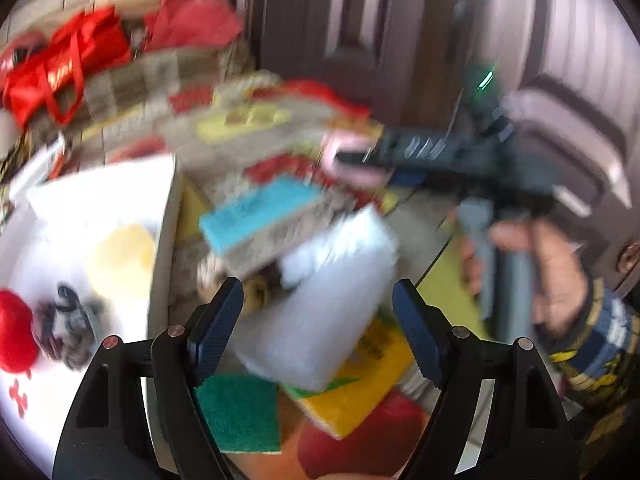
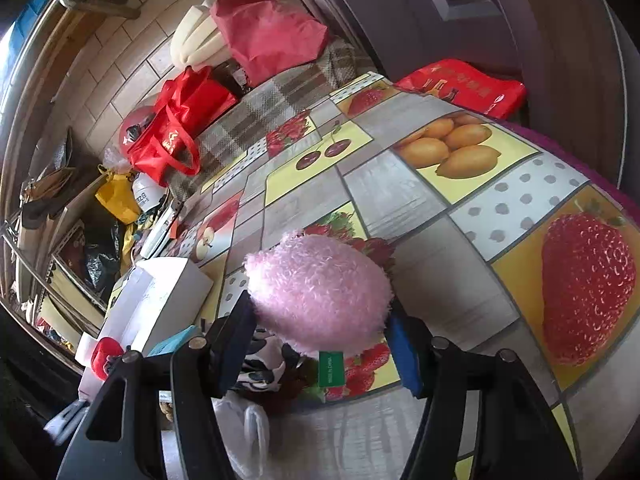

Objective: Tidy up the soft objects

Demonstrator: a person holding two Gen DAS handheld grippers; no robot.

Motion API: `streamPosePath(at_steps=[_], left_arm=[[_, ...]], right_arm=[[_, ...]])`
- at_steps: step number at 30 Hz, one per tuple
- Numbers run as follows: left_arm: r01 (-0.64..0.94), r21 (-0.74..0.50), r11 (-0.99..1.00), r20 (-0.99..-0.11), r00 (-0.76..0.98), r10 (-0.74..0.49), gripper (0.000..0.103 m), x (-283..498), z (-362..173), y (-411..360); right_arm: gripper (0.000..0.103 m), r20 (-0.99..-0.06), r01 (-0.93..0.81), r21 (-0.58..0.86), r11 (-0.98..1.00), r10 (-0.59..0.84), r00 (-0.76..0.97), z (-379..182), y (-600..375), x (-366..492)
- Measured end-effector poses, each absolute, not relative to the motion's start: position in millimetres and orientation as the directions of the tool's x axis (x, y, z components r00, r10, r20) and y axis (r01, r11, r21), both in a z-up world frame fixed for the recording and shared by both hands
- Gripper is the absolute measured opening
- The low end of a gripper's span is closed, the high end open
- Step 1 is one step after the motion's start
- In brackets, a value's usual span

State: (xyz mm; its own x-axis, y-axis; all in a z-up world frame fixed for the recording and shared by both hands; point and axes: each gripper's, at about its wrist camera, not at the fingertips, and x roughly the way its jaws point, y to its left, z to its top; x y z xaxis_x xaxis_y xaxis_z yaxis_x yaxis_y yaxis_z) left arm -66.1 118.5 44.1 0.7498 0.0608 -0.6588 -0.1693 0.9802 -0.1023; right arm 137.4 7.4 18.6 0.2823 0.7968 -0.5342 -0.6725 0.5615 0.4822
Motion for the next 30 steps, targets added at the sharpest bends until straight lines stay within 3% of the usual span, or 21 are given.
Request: streamPosePath(at_steps=[2,5,7,8,14,17,24,30], left_arm=[[-0.175,-0.09,0.98,-0.711,0.701,0.06,0.078,-59.8,32.5,117.4],[-0.166,-0.046,0.985,-0.699,0.71,0.087,0.077,-62.0,34.3,109.0],[-0.178,-0.033,0.984,-0.689,0.716,0.107,0.054,-64.6,36.3,108.8],[-0.177,-0.039,0.984,-0.693,0.714,0.101,0.048,-64.6,35.5,109.6],[-0.191,-0.108,0.976,-0.65,0.756,0.076,0.033,-73.1,41.1,124.2],[-0.184,-0.144,0.972,-0.596,0.801,0.063,0.022,-80.5,51.5,129.0],[-0.164,-0.193,0.967,-0.468,0.882,0.056,0.021,-101.0,75.2,137.2],[-0.169,-0.203,0.964,-0.518,0.854,0.04,0.022,-92.8,66.7,139.7]], right_arm=[[0.064,-0.534,-0.674,0.487,0.556,0.8,0.274,18.0,8.1,137.3],[0.064,-0.534,-0.673,0.492,0.553,0.802,0.269,17.2,8.1,137.8],[0.064,-0.532,-0.674,0.493,0.55,0.804,0.268,17.3,8.5,137.5],[0.064,-0.532,-0.675,0.49,0.551,0.803,0.268,17.3,8.6,137.2],[0.062,-0.512,-0.692,0.475,0.544,0.81,0.286,21.9,7.9,132.1],[0.062,-0.456,-0.713,0.454,0.535,0.826,0.33,31.9,1.3,124.6],[0.062,-0.319,-0.75,0.433,0.5,0.863,0.391,59.0,-13.9,103.1],[0.062,-0.292,-0.75,0.445,0.489,0.871,0.395,65.5,-18.3,101.2]])
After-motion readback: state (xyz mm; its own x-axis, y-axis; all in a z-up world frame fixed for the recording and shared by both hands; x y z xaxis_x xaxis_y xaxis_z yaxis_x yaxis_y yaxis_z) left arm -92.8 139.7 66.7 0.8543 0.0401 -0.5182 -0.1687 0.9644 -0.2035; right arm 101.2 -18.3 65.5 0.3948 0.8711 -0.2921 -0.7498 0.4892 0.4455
